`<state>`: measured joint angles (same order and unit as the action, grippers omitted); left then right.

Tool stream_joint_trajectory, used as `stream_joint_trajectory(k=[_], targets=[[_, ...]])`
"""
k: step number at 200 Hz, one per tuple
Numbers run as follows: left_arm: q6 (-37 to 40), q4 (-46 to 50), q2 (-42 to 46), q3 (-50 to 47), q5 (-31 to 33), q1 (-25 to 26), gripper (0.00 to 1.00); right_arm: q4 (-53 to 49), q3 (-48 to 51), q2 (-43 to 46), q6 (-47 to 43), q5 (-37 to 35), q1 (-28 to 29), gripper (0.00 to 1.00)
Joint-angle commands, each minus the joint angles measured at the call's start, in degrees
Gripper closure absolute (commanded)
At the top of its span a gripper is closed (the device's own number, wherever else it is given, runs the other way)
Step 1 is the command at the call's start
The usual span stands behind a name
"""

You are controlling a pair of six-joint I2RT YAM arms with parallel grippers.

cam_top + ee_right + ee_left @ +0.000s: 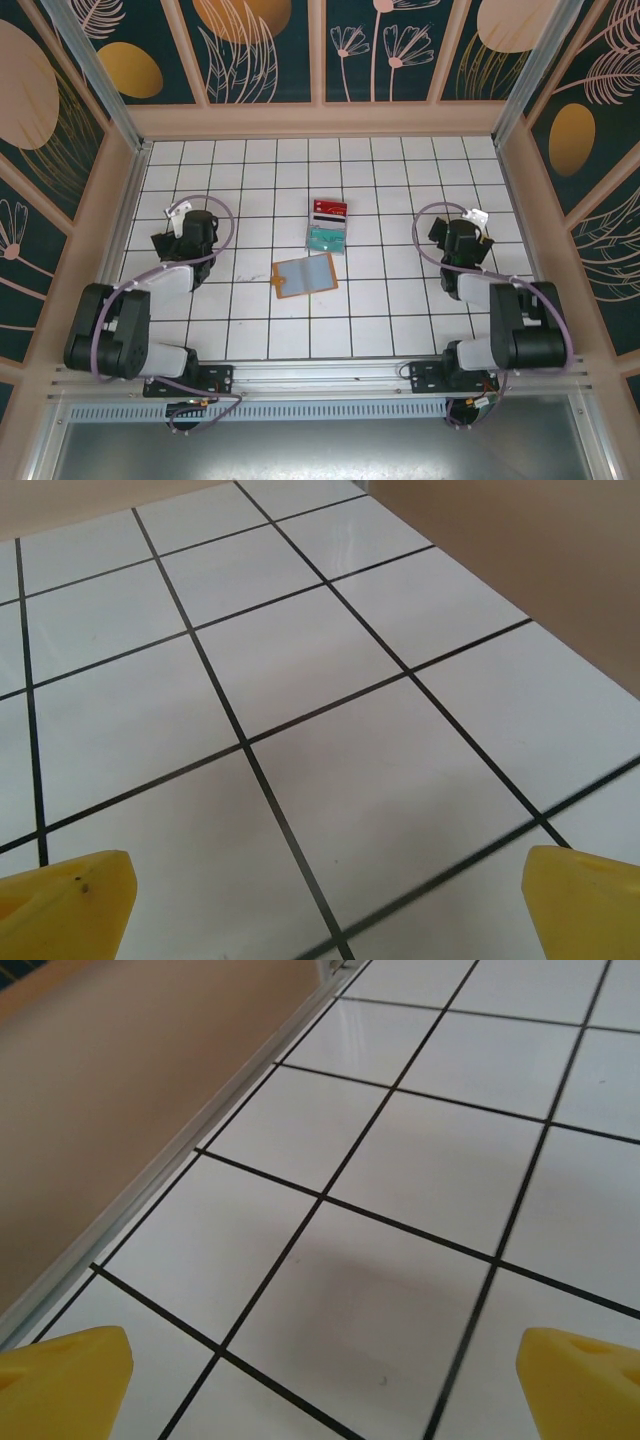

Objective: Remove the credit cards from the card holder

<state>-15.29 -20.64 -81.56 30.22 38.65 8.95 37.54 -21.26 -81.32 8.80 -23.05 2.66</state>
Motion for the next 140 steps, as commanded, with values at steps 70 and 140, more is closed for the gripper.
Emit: stream_joint_trajectory(k=[70,140], targets=[[5.7,-34.6,-4.2,-7.5,-16.9,-8.2,0.02,24.1,3.3,-4.7,-6.0,17.2,-3.8,0.01],[10.0,-52.9,-5.4,-17.2,-27.7,-8.2,0.01,34.9,8.3,-6.9,-7.7,21.6,-4.1,0.01]])
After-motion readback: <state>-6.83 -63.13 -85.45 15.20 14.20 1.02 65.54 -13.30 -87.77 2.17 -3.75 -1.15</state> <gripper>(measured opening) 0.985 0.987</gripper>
